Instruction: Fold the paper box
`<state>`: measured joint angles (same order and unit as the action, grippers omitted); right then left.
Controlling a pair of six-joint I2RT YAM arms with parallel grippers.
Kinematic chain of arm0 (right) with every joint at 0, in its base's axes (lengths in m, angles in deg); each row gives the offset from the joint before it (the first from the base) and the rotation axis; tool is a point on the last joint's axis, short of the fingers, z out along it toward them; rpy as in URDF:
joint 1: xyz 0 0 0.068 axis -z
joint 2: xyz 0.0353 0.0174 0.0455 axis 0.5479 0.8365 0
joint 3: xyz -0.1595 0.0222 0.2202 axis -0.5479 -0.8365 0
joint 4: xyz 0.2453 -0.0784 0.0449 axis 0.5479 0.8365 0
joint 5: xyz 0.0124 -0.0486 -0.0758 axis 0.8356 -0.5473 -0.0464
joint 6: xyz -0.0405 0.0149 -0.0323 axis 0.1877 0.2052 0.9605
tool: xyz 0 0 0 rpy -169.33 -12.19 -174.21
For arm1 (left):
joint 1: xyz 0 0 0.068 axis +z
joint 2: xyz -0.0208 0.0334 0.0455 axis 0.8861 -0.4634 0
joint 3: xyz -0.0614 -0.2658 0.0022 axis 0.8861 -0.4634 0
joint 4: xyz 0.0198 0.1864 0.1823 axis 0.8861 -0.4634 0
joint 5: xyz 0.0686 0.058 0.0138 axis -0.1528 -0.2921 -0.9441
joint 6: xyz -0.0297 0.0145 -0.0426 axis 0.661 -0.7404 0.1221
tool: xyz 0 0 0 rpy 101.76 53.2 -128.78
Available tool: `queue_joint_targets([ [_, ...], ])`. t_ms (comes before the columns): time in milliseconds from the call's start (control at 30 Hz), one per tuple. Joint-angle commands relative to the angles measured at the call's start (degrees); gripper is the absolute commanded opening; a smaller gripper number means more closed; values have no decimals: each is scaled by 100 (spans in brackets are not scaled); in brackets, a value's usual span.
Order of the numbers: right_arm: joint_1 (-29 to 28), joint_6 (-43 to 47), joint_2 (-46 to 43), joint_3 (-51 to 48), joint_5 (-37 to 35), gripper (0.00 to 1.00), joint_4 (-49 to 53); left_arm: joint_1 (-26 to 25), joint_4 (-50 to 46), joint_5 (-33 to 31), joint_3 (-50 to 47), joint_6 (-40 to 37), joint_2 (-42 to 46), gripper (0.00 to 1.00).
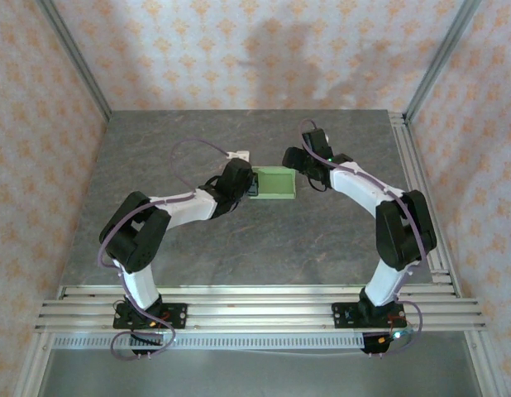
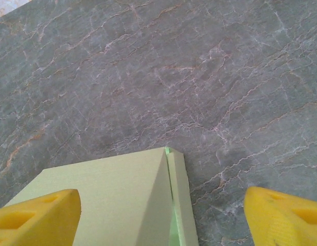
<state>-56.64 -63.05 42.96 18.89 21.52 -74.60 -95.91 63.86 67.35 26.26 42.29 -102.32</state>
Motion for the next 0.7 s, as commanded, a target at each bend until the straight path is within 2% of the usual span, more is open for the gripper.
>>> queue_joint_targets([
  [0,30,-129,106,-42,53,83,33,-84,-160,-84,117,12,10,25],
  [67,30,-132,137,-53,59,83,5,-97,-133,-76,54,-7,90,30],
  [267,34,-134,191,-67,66,83,-7,-111,-26,32,-287,-113,424,63],
  [333,45,-119,201,-109,41,83,-22,-111,117,134,-504,-173,592,71],
  [500,44,34,198,-195,143,86,-139,-183,308,775,-920,-477,1133,100],
  [600,41,149,180,-296,148,88,-271,-281,283,1074,-1082,-497,1524,100],
  [667,47,296,152,-405,197,93,-422,-278,174,1134,-1088,-252,1717,100],
])
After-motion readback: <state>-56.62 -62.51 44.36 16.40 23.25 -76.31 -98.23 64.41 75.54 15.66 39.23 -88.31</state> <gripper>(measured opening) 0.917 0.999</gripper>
